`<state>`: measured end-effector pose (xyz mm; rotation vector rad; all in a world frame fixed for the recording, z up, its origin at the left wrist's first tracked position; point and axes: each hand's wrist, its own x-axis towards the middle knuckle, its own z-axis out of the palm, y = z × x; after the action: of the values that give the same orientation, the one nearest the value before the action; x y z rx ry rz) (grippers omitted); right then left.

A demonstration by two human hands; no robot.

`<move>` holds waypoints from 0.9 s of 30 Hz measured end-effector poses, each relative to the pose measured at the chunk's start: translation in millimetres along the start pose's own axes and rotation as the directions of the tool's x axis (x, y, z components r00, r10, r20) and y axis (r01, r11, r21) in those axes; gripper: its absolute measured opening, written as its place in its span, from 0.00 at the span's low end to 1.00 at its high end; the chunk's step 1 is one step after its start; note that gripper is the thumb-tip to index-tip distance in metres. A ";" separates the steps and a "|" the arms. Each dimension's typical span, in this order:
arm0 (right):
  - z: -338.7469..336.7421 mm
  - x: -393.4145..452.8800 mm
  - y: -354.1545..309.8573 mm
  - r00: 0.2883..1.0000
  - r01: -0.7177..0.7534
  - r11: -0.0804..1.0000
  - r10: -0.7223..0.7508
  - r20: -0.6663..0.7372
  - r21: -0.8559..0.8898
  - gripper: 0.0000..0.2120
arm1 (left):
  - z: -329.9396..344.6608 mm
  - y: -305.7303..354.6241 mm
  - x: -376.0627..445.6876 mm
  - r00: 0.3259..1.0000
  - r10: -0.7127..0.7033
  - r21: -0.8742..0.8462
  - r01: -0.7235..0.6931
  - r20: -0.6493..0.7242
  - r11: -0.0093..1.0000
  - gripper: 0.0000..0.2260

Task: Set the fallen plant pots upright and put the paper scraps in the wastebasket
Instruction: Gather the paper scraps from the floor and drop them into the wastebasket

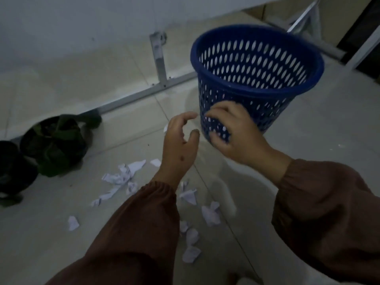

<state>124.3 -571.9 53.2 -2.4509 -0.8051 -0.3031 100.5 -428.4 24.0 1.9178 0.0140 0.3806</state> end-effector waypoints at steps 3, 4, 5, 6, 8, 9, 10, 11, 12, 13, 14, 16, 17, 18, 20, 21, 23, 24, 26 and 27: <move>43.7 -39.1 2.4 0.946 -0.066 0.997 0.052 0.319 0.034 0.25 | -10.9 -34.4 -38.4 0.987 -0.158 0.070 0.160 -0.032 0.985 0.14; 56.3 -51.8 4.2 0.906 -0.094 0.995 0.071 0.416 0.036 0.27 | -14.8 -45.7 -51.6 0.978 -0.208 0.096 0.210 -0.031 0.973 0.14; 67.3 -63.9 6.5 0.862 -0.125 0.992 0.092 0.498 0.034 0.29 | -18.0 -56.0 -64.4 0.966 -0.256 0.126 0.257 -0.024 0.958 0.14; 77.1 -74.7 9.5 0.821 -0.153 0.988 0.112 0.560 0.028 0.31 | -20.9 -65.4 -75.8 0.954 -0.300 0.159 0.299 -0.013 0.941 0.15; 94.1 -94.4 16.2 0.753 -0.179 0.984 0.142 0.643 -0.008 0.35 | -25.0 -79.9 -95.2 0.931 -0.364 0.234 0.350 0.019 0.907 0.16; 101.8 -103.3 19.6 0.723 -0.178 0.983 0.154 0.673 -0.034 0.37 | -26.2 -85.4 -103.2 0.924 -0.381 0.277 0.354 0.046 0.893 0.18; 109.0 -111.2 23.1 0.696 -0.178 0.982 0.167 0.699 -0.058 0.39 | -26.8 -89.8 -110.4 0.916 -0.394 0.326 0.350 0.078 0.878 0.19; 115.4 -118.4 26.1 0.667 -0.183 0.980 0.181 0.722 -0.077 0.41 | -26.8 -93.9 -117.3 0.905 -0.413 0.377 0.350 0.101 0.858 0.21; 121.2 -124.2 28.5 0.641 -0.197 0.976 0.197 0.741 -0.089 0.42 | -26.1 -97.5 -124.4 0.891 -0.441 0.430 0.360 0.105 0.828 0.23; 126.4 -129.1 30.3 0.621 -0.219 0.971 0.212 0.755 -0.093 0.42 | -25.2 -101.2 -131.1 0.870 -0.485 0.482 0.389 0.088 0.785 0.25; 131.4 -132.4 31.6 0.610 -0.246 0.966 0.221 0.760 -0.084 0.43 | -24.6 -104.5 -137.7 0.840 -0.540 0.530 0.434 0.054 0.728 0.27; 140.0 -135.8 31.5 0.612 -0.300 0.953 0.233 0.756 -0.050 0.43 | -25.6 -111.5 -151.5 0.773 -0.634 0.605 0.514 -0.019 0.608 0.32; 143.7 -136.1 30.1 0.615 -0.320 0.947 0.238 0.751 -0.038 0.43 | -26.9 -114.8 -158.8 0.751 -0.659 0.627 0.532 -0.039 0.569 0.34; 147.2 -136.1 28.4 0.617 -0.334 0.942 0.242 0.749 -0.029 0.43 | -28.2 -117.7 -165.2 0.739 -0.672 0.639 0.539 -0.046 0.549 0.36; 153.2 -136.8 23.7 0.627 -0.341 0.940 0.227 0.745 0.001 0.44 | -29.8 -120.9 -175.2 0.736 -0.675 0.646 0.539 -0.048 0.541 0.39; 156.1 -137.4 21.0 0.636 -0.333 0.943 0.204 0.744 0.025 0.43 | -30.0 -122.0 -178.5 0.743 -0.667 0.647 0.531 -0.047 0.547 0.41; 161.3 -138.0 15.1 0.638 -0.309 0.949 0.155 0.755 0.066 0.43 | -29.2 -124.2 -182.3 0.767 -0.641 0.666 0.485 -0.013 0.567 0.42; 163.5 -137.4 11.7 0.631 -0.299 0.951 0.134 0.765 0.081 0.43 | -28.9 -125.8 -183.4 0.775 -0.632 0.673 0.455 0.023 0.583 0.43; 168.4 -135.5 5.1 0.622 -0.279 0.954 0.092 0.778 0.110 0.44 | -27.9 -129.3 -184.9 0.781 -0.616 0.655 0.413 0.103 0.633 0.44; 170.9 -134.4 2.1 0.619 -0.263 0.957 0.068 0.782 0.124 0.44 | -27.1 -130.9 -185.1 0.789 -0.600 0.636 0.394 0.137 0.663 0.44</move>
<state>26.1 -543.2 -138.7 -2.3600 -0.8530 0.9536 -59.9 -389.9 -133.8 2.4509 0.4900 -0.3990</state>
